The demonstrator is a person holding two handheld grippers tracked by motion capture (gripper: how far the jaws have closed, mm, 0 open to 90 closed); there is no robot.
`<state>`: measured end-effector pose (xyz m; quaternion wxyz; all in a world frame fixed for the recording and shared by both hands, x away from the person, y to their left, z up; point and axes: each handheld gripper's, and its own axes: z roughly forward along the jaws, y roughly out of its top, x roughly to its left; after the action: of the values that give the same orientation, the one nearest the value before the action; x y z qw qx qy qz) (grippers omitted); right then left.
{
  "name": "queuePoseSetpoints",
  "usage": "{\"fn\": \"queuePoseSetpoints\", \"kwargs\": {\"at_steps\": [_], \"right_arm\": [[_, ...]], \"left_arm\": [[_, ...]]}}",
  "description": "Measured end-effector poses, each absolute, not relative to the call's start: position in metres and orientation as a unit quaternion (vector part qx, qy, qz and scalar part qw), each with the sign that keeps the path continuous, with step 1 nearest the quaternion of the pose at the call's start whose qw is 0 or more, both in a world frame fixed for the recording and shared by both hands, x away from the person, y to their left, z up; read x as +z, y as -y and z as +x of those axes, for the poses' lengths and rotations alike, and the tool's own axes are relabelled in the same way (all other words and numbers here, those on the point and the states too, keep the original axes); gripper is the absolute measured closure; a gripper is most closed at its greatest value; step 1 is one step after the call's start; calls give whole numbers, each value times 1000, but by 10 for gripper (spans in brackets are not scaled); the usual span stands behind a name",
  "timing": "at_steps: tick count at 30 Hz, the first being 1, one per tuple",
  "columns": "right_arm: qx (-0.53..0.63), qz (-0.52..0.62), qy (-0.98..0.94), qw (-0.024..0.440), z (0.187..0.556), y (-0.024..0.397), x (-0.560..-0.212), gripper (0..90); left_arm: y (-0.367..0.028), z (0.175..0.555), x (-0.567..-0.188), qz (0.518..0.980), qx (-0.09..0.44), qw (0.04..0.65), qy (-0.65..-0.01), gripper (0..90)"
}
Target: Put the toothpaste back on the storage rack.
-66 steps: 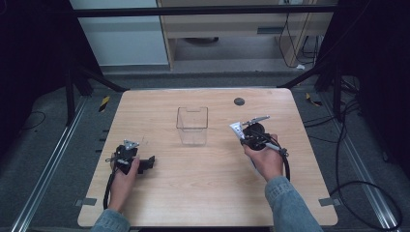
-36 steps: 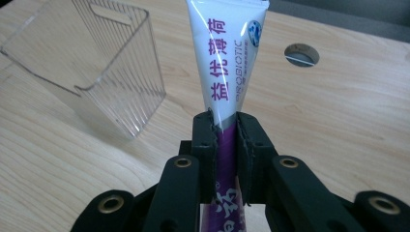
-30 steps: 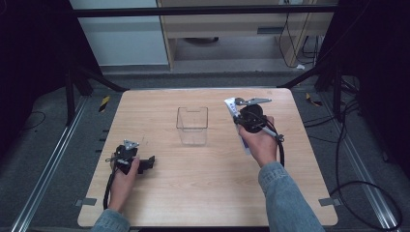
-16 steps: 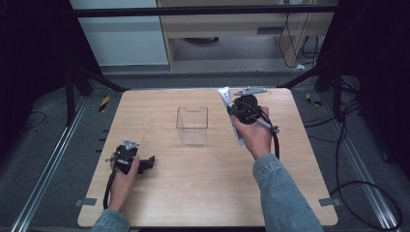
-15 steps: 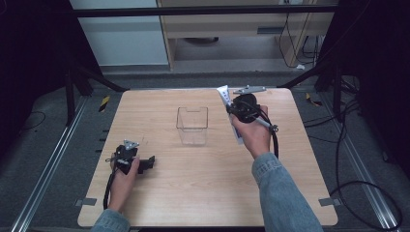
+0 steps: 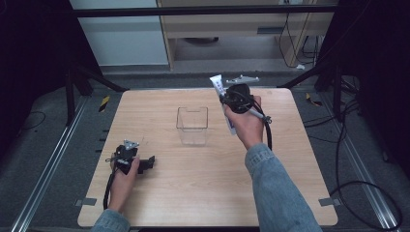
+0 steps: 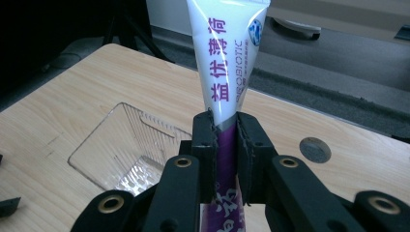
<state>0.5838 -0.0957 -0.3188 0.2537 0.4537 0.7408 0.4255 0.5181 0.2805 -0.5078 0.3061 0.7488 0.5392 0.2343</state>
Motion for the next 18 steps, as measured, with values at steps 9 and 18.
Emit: {"fn": "queuePoseSetpoints", "kwargs": {"at_steps": [9, 18], "right_arm": [[430, 446, -740, 260, 593, 83, -313, 795], [440, 442, -737, 262, 606, 70, -309, 795]], "left_arm": [[-280, 518, -508, 749, 235, 306, -539, 0], [-280, 518, -508, 748, 235, 306, -539, 0]]}}
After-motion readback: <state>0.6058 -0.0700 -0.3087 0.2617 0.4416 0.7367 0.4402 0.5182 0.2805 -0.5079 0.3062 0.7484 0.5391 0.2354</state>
